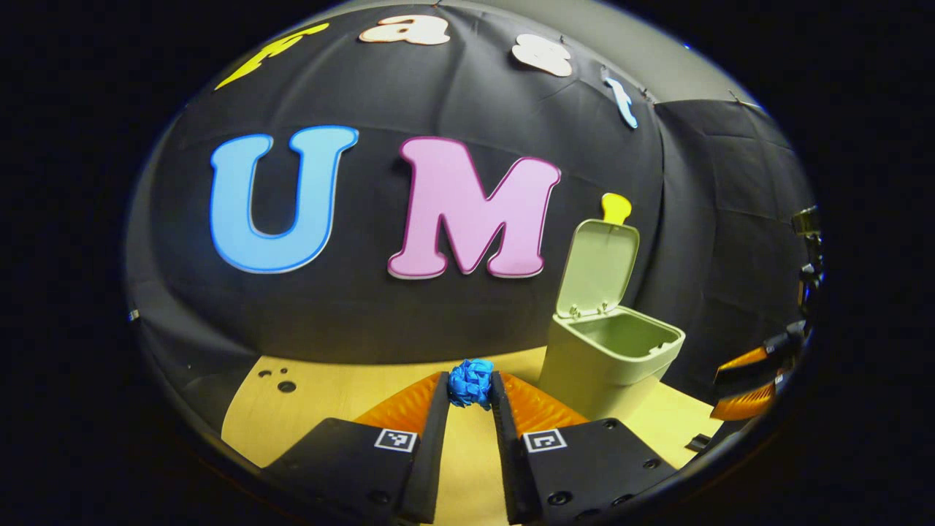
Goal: Press the lid of the desktop garbage bin to open it, pick up the crumpled paper on the desktop and throw it into the bin, then pick up the pop can on the desktop and drop it into the bin, and finally close the garbage bin lid.
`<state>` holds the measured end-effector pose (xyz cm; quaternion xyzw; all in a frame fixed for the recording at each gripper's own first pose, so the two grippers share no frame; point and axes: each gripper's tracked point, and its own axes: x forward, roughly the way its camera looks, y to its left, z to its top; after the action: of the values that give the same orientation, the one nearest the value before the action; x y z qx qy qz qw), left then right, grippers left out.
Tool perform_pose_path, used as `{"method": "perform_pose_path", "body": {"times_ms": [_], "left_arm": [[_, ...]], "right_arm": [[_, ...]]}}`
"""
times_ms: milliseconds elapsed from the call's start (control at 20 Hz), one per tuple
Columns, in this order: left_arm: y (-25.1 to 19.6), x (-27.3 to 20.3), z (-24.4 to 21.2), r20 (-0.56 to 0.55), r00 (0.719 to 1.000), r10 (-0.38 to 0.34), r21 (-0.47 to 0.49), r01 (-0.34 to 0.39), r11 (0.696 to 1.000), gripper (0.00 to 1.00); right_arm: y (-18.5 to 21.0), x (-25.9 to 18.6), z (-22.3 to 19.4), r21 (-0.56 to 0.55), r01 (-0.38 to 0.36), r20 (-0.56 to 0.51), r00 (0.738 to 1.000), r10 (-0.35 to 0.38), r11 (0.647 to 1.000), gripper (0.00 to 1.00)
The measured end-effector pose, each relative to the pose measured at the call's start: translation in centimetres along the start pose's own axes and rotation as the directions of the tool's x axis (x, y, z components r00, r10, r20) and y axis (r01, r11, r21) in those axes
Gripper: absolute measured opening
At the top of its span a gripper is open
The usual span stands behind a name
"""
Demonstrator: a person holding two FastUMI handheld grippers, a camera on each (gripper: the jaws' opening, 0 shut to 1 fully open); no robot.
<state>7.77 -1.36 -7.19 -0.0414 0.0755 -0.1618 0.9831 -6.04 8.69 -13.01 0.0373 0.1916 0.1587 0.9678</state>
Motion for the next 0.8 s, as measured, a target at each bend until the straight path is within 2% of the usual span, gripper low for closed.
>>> {"method": "perform_pose_path", "body": {"times_ms": [350, 800], "left_arm": [[-7.0, 4.2, 3.7, 0.066, 0.986, -0.151, 0.026, 0.15, 0.988, 0.39], [-14.2, 10.3, 3.3, 0.008, 0.959, -0.285, 0.034, 0.284, 0.958, 0.39]], "right_arm": [[-1.1, -1.4, -1.7, 0.024, 0.037, -0.016, 0.999, -0.037, 0.999, 0.8], [-3.1, -3.1, -2.6, 0.059, 0.105, -0.019, 0.994, -0.104, 0.993, 0.8]]}}
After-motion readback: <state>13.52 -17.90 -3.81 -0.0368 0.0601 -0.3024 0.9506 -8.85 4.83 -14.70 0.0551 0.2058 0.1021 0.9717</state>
